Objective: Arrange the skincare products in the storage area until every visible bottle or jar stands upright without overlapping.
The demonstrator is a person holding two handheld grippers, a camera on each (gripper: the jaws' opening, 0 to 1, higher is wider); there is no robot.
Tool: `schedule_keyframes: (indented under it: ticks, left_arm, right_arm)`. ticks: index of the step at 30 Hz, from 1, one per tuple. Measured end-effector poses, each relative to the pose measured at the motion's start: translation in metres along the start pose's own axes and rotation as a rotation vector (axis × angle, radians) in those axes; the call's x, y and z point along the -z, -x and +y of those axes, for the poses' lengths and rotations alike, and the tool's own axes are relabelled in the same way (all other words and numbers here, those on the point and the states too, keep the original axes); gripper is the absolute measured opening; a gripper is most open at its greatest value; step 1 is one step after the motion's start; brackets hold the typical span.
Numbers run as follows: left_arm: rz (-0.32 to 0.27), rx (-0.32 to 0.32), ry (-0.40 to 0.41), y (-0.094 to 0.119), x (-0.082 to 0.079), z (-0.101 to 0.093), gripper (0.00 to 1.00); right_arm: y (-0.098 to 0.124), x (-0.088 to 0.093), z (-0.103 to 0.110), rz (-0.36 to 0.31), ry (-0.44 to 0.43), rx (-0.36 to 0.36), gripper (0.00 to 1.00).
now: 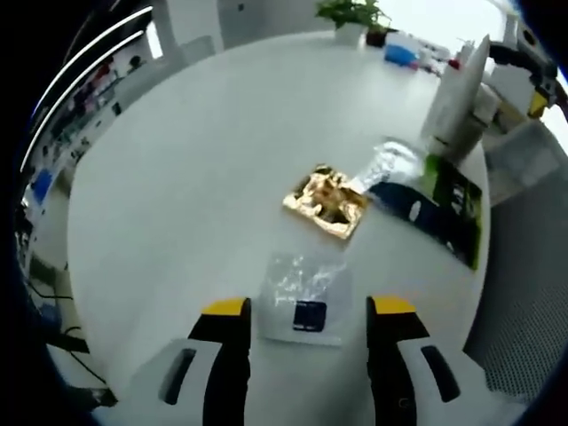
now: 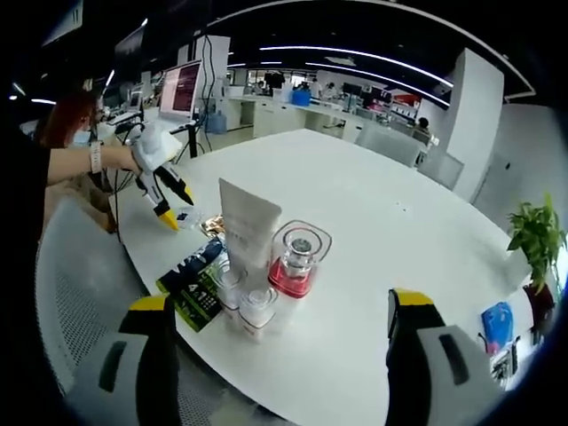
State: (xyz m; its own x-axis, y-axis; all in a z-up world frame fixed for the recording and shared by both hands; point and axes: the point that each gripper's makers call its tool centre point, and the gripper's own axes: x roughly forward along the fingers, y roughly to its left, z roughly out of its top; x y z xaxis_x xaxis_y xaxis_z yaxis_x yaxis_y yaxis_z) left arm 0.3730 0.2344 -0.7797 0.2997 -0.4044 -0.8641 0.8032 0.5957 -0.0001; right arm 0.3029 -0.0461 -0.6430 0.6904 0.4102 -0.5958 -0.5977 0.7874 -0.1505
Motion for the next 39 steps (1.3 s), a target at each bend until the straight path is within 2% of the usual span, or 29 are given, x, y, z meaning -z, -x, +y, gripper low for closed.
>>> schedule_keyframes:
  ticks: [6, 12, 25, 39]
  left_arm:
    - [0.022, 0.005, -0.005, -0.003, 0.0011, 0.0011, 0.47]
    - [0.019, 0.012, -0.009, -0.004, -0.0001, 0.0002, 0.47]
    - [0.021, 0.025, -0.031, -0.0031, 0.0009, -0.0024, 0.37]
    - [0.049, 0.021, -0.07, -0.0001, 0.0007, -0.0051, 0.37]
  right_arm:
    - [0.0003, -0.0014, -0.0009, -0.012, -0.014, 0.0, 0.99]
    - [0.0016, -0.0026, -0.0036, -0.017, -0.017, 0.006, 0.99]
    - [0.0026, -0.0032, -0.0014, -0.024, -0.018, -0.003, 0.99]
    - [0.0033, -0.0028, 0.0005, -0.028, -0.015, -0.016, 0.99]
